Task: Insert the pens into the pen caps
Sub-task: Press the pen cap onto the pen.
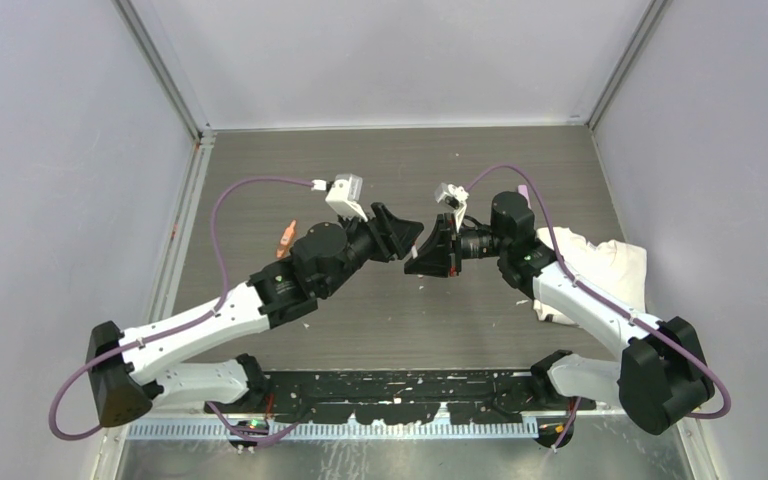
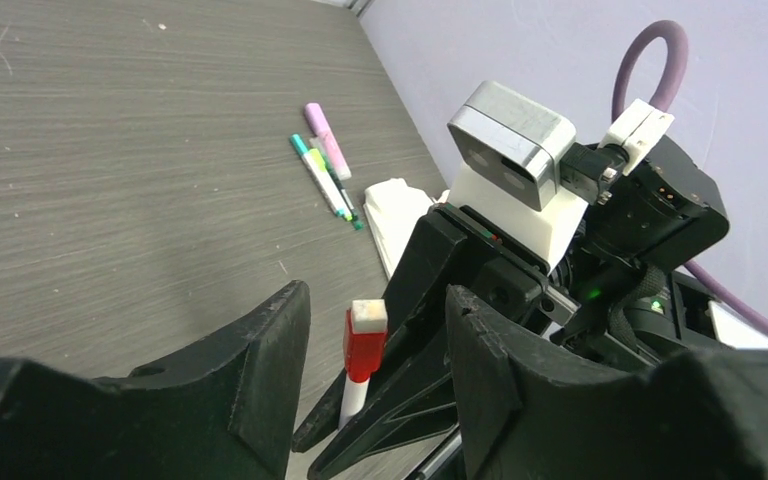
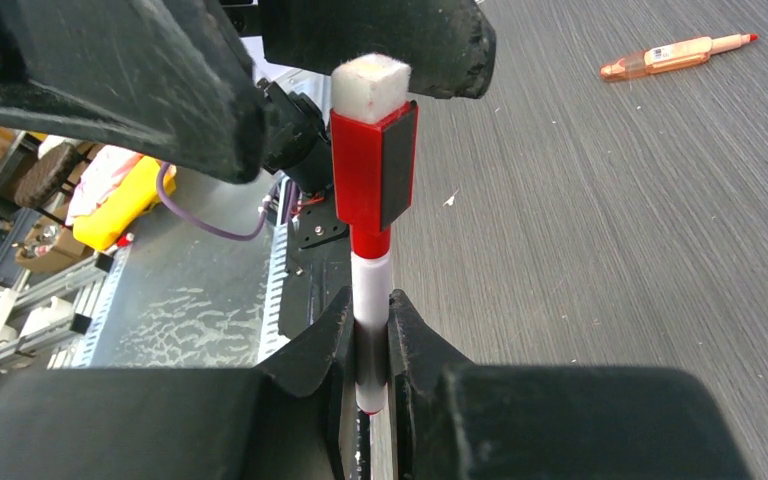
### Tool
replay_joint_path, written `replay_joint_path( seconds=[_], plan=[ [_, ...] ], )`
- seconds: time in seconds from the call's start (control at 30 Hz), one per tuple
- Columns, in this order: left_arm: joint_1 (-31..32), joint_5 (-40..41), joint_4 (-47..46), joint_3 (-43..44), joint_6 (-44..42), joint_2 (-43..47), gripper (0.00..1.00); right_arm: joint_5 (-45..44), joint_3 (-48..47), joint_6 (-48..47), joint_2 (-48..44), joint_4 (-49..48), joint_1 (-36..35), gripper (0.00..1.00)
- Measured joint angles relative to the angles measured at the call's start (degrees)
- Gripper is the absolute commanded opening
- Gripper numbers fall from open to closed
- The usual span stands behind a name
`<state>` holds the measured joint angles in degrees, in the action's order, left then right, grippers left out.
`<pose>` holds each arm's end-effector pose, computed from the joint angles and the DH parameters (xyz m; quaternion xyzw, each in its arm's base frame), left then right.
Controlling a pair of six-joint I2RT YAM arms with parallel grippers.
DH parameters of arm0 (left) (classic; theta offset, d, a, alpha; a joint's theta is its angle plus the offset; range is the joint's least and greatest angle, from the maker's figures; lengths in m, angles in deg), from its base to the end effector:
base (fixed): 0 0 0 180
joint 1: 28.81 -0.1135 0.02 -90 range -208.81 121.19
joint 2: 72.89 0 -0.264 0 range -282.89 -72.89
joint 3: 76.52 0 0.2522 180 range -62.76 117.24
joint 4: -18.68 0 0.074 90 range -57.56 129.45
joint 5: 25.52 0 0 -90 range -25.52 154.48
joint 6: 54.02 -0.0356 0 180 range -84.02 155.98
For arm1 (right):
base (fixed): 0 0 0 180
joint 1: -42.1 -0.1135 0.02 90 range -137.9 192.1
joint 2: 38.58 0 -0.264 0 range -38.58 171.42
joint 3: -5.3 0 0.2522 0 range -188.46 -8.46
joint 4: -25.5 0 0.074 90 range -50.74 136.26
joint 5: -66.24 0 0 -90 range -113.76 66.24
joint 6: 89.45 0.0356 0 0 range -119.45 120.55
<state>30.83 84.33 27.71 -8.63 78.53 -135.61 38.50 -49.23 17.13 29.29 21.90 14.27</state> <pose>0.1405 -0.2160 0.3636 -0.0095 0.7291 -0.4444 0.5204 0.2110 0.1470 0.2845 -0.3958 0.6187 0.5745 0.3614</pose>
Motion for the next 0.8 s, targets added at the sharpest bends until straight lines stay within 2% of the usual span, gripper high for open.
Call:
replay_joint_path(
  seconds=[0.1,0.53,0.63,0.77,0.8],
  plan=[
    [0.4,1.0,0.7,0.5,-0.5,-0.9,0.47,-0.1,0.0,0.0,0.0,0.3,0.0,0.01],
    [0.6,2.1,2.0,2.3,-1.0,-3.7,0.39,-0.2,0.0,-0.2,0.0,0.8,0.0,0.01],
    [0.6,2.1,2.0,2.3,-1.1,-3.8,0.31,-0.2,0.0,-0.2,0.0,0.9,0.0,0.01],
    [0.6,2.0,2.0,2.3,-1.0,-4.2,0.03,-0.2,0.0,-0.2,0.0,1.2,0.0,0.01],
    [0.6,1.9,2.0,2.3,-1.4,-4.3,0.01,-0.2,0.0,-0.2,0.0,1.3,0.0,0.01]
  ],
)
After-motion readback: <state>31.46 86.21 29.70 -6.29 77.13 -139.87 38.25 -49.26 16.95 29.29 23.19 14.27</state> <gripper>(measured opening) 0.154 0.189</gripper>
